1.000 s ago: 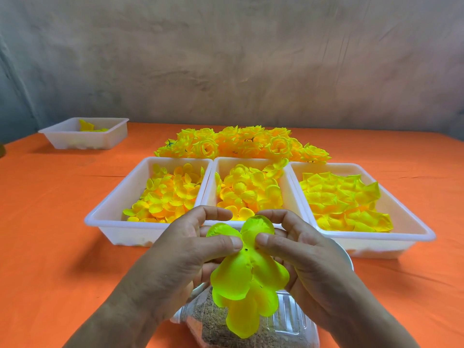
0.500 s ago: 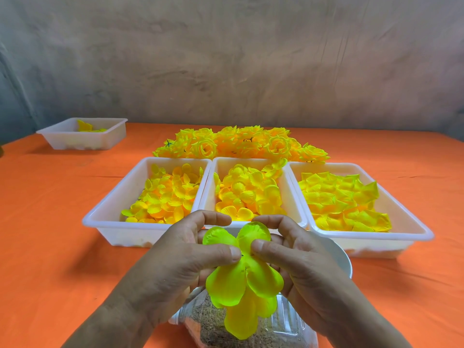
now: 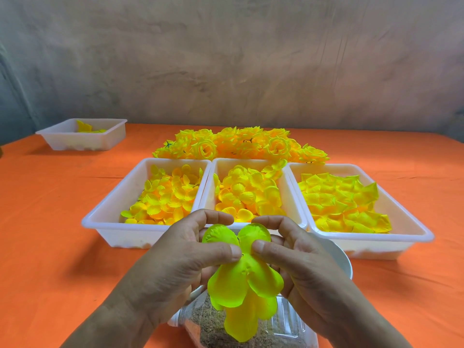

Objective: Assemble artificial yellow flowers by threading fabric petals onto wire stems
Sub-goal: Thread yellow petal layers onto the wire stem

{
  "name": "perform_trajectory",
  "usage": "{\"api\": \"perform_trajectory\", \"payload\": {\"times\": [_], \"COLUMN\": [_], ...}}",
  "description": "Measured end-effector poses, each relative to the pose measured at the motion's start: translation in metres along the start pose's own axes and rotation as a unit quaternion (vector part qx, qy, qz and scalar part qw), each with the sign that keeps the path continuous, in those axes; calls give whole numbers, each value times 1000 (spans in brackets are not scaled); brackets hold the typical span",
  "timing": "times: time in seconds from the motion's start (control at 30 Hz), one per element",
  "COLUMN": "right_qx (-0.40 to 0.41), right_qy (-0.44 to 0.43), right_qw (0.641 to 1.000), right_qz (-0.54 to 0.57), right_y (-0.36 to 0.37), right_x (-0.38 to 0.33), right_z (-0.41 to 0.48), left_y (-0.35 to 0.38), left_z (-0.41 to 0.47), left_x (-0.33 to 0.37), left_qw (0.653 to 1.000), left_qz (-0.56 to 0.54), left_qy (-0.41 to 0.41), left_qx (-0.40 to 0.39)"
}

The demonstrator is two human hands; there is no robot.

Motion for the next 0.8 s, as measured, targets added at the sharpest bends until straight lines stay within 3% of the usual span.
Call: {"api": "perform_trajectory", "payload": {"times": [0.8], "right_qx": [16], "right_qy": [-11], "right_qw": [1000], "right_qz": [2], "right_y": [-7], "right_x": [9], "right_z": [0], "left_y": [3], "left_z": [-4], "left_x": [-3], "left_qw": [1000], "left_qz": [6], "left_qy": [-3], "left_qx": [-25]}}
Point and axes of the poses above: each hand's wrist, its own z-axis towards the middle knuckle, its own y-axis out of the palm, x = y × z, the point moved 7 cm from there along z, towards the middle knuckle, and after that the axes turned 15 degrees about x, right-handed, at the moved point
